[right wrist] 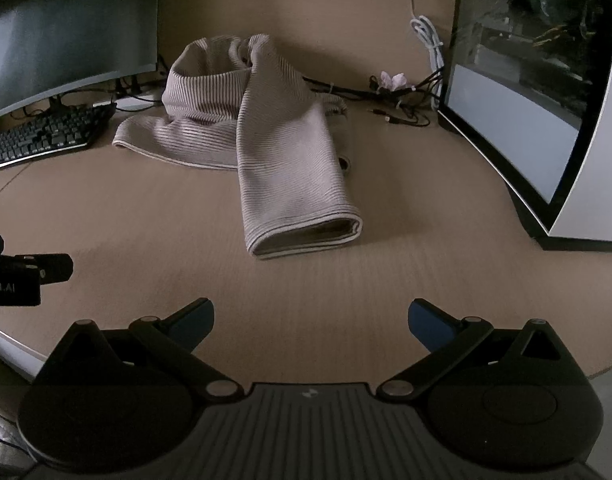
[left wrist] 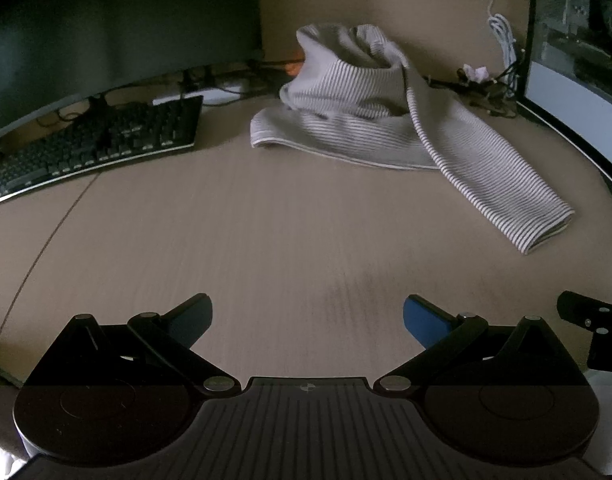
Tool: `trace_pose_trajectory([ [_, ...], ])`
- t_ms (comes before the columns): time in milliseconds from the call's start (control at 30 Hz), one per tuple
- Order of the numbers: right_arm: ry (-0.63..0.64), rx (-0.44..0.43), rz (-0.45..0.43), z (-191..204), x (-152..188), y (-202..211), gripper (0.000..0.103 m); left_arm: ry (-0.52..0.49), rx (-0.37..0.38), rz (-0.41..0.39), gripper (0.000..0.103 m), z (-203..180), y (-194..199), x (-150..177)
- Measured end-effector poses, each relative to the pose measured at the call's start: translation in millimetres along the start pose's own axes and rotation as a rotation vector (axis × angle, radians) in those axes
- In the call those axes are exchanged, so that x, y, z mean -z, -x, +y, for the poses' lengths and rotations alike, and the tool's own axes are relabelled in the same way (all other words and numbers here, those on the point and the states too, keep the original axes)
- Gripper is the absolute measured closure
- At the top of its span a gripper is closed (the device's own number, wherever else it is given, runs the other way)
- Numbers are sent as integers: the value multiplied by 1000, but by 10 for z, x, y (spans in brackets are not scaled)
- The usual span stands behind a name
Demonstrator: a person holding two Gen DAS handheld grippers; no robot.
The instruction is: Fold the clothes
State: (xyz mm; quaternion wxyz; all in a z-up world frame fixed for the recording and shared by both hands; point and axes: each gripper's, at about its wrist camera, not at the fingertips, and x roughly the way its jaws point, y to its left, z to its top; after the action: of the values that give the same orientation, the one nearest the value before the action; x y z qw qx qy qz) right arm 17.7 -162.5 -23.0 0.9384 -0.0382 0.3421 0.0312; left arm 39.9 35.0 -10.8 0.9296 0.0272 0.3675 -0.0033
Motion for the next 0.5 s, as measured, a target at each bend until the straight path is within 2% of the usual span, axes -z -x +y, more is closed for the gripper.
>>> trace_pose_trajectory([
  [133, 56, -8, -17, -22, -182, -44, 0, -11, 17, -2, 0, 72, -76, -111],
  [300, 129, -53, -42, -90, -657, -260, 0, -8, 42, 12, 0, 189, -214, -362],
  [400, 86, -122, -30, -203, -1021, -535, 0, 21, 102, 23, 0, 263, -313, -596],
  [500, -24, -213, 1, -369, -1411, -941, 0, 17, 145, 9, 0, 211, -465, -946],
])
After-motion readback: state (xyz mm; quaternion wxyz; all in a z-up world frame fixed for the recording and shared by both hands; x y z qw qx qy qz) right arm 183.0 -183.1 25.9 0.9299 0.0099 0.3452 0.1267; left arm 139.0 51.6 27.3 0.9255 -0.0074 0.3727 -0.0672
